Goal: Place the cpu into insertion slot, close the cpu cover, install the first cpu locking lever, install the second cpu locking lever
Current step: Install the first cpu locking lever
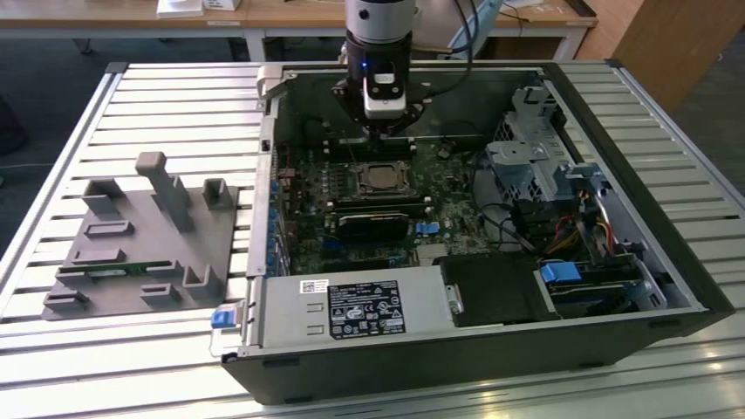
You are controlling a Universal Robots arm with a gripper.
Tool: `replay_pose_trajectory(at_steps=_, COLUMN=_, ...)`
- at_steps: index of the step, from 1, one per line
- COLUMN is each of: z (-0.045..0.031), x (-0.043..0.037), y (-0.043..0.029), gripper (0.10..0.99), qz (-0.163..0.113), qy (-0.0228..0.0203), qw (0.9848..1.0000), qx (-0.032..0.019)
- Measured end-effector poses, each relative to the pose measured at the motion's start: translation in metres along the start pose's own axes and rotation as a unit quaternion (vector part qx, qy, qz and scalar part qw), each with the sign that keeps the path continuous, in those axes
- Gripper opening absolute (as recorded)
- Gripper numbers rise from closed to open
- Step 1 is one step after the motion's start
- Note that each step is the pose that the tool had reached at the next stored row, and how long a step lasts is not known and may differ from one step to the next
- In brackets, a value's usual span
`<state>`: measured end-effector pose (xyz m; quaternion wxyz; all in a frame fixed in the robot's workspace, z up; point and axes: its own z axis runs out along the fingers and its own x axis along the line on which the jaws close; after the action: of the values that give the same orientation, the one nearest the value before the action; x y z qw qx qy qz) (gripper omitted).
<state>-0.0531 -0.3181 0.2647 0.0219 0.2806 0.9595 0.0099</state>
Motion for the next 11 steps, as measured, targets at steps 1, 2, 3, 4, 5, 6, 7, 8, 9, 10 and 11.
replay_pose_trajectory(at_steps=1, z=0.0000, x=0.0000, y=0.0000, gripper=0.106, qz=-0.001, qy=0.0000, qw=1.0000, qx=0.0000)
replay_pose_trajectory(at_steps=2, z=0.0000, x=0.0000, y=0.0000, gripper=0.106, qz=-0.001, qy=0.0001, qw=1.0000, qx=-0.0001)
replay_pose_trajectory(at_steps=3, z=0.0000, x=0.0000, y=0.0000, gripper=0.106, qz=-0.003, qy=0.0001, qw=1.0000, qx=-0.0001)
replay_pose_trajectory(at_steps=4, z=0.0000, x=0.0000, y=0.0000, gripper=0.106, qz=-0.010, qy=0.0004, qw=0.9999, qx=-0.0004)
replay_pose_trajectory(at_steps=5, z=0.0000, x=0.0000, y=0.0000, gripper=0.106, qz=-0.019, qy=0.0006, qw=0.9998, qx=-0.0007)
replay_pose_trajectory(at_steps=6, z=0.0000, x=0.0000, y=0.0000, gripper=0.106, qz=-0.028, qy=0.0009, qw=0.9996, qx=-0.0010)
replay_pose_trajectory(at_steps=7, z=0.0000, x=0.0000, y=0.0000, gripper=0.106, qz=-0.037, qy=0.0012, qw=0.9993, qx=-0.0014)
replay_pose_trajectory(at_steps=8, z=0.0000, x=0.0000, y=0.0000, gripper=0.106, qz=-0.047, qy=0.0015, qw=0.9989, qx=-0.0017)
replay_pose_trajectory(at_steps=9, z=0.0001, x=0.0000, y=0.0000, gripper=0.106, qz=-0.073, qy=0.0023, qw=0.9973, qx=-0.0027)
replay_pose_trajectory(at_steps=10, z=0.0001, x=0.0000, y=0.0000, gripper=0.106, qz=-0.082, qy=0.0026, qw=0.9966, qx=-0.0030)
replay_pose_trajectory(at_steps=11, z=0.0001, x=0.0000, y=0.0000, gripper=0.106, qz=-0.091, qy=0.0029, qw=0.9958, qx=-0.0033)
